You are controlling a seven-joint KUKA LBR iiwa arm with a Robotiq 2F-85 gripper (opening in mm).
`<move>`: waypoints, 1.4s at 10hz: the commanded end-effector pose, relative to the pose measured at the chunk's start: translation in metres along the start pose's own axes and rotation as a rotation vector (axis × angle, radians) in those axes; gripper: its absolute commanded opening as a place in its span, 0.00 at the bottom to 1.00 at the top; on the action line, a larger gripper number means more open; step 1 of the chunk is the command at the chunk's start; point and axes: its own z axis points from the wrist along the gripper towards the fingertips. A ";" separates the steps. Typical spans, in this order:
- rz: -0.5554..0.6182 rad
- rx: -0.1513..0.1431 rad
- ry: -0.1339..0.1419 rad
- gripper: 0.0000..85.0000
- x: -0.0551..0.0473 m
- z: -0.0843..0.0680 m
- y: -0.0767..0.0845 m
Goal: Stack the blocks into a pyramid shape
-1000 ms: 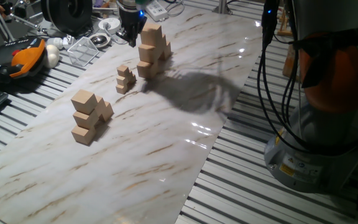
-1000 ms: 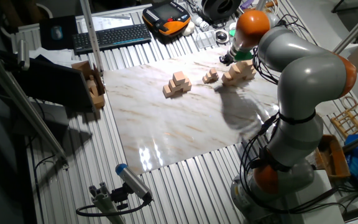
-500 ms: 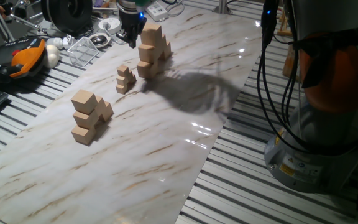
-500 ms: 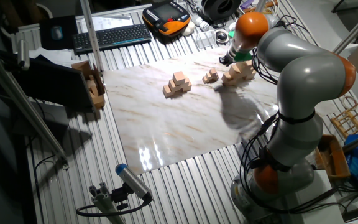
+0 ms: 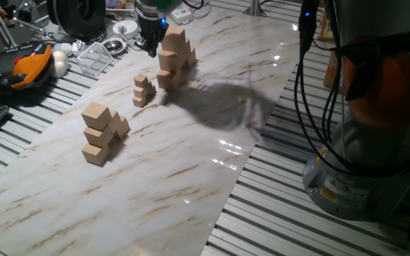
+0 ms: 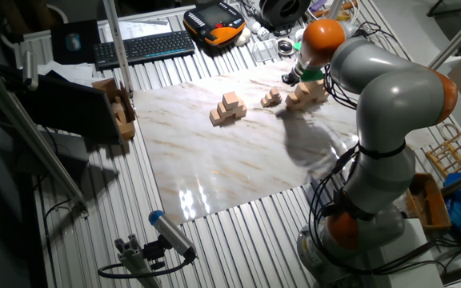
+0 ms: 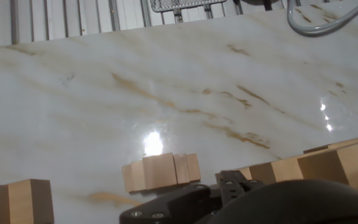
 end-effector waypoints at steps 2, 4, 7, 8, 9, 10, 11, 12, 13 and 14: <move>-0.007 0.005 0.005 0.00 0.000 0.005 0.000; -0.014 0.032 0.012 0.00 0.000 0.007 0.000; -0.001 0.050 0.074 0.00 0.001 0.009 0.000; -0.015 0.053 0.077 0.00 0.004 0.012 0.000; -0.034 0.049 0.067 0.00 0.006 0.015 -0.002; -0.046 0.044 0.065 0.00 0.007 0.018 -0.005; -0.060 0.043 0.061 0.00 0.008 0.021 -0.010; -0.065 0.040 0.057 0.00 0.009 0.024 -0.014; -0.069 0.058 0.054 0.00 0.010 0.026 -0.015; -0.067 0.074 0.051 0.00 0.011 0.024 -0.015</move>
